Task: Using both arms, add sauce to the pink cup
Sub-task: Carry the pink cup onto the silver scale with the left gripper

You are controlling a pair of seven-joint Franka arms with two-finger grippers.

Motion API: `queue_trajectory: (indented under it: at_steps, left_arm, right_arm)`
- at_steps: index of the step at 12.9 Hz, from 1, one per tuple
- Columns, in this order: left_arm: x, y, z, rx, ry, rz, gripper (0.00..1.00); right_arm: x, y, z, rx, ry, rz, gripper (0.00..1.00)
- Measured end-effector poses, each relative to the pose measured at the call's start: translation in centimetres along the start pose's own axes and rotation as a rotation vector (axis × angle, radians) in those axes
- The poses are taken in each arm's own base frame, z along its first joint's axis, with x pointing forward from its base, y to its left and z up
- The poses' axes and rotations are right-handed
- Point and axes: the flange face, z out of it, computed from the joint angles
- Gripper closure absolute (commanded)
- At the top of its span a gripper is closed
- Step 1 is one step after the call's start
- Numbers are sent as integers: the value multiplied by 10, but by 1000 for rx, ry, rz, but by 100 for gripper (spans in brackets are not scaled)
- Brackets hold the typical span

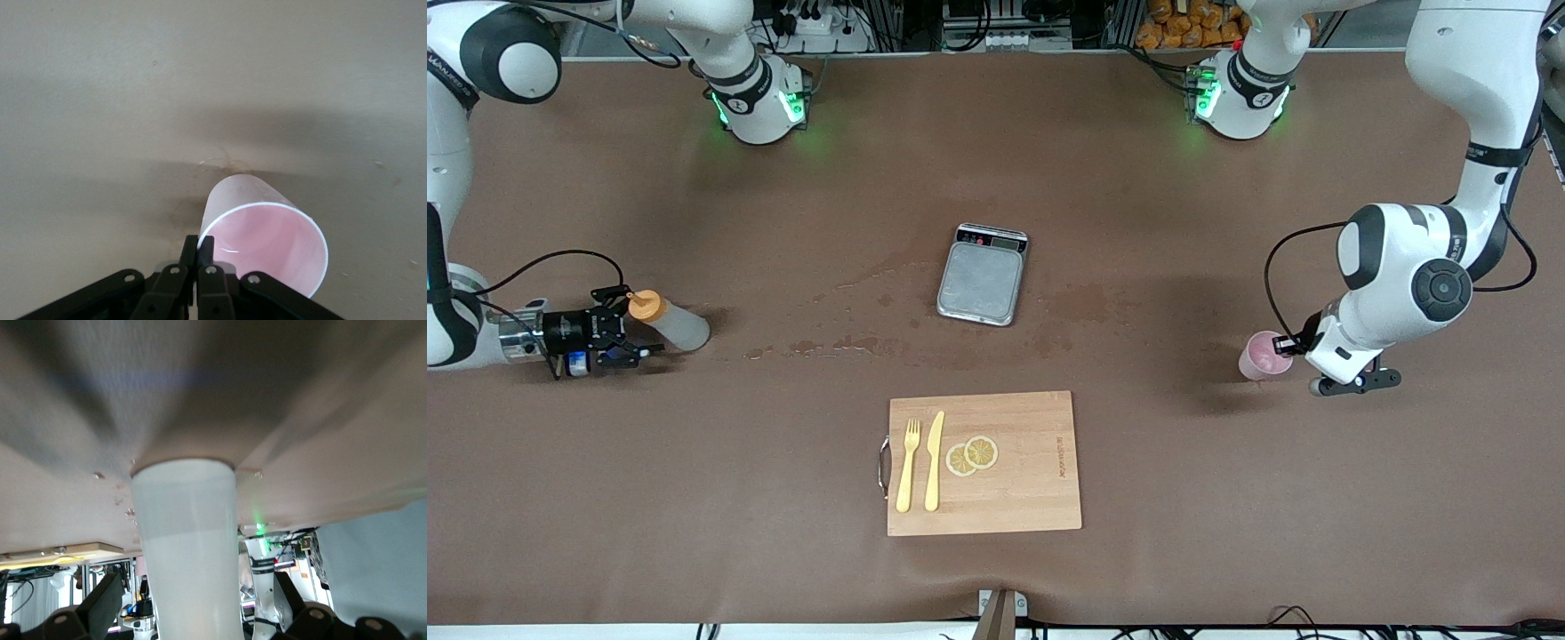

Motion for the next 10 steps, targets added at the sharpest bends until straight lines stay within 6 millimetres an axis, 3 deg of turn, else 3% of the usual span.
queue_trajectory:
  at_steps: [3, 8, 9, 10]
  left_arm:
    - [-8, 53, -23, -20, -6, 8, 100]
    - [-52, 174, -36, -69, -17, -76, 100]
    - [-62, 199, -40, -75, -14, -101, 100]
    - [-75, 225, -44, -79, -11, -130, 100]
  right_arm:
    - [-8, -7, 11, -24, -27, -6, 0]
    - [-7, -8, 16, -32, -30, -2, 0]
    - [-6, -8, 17, -33, -31, 0, 6]
    - [-5, -8, 18, -34, -33, 2, 23]
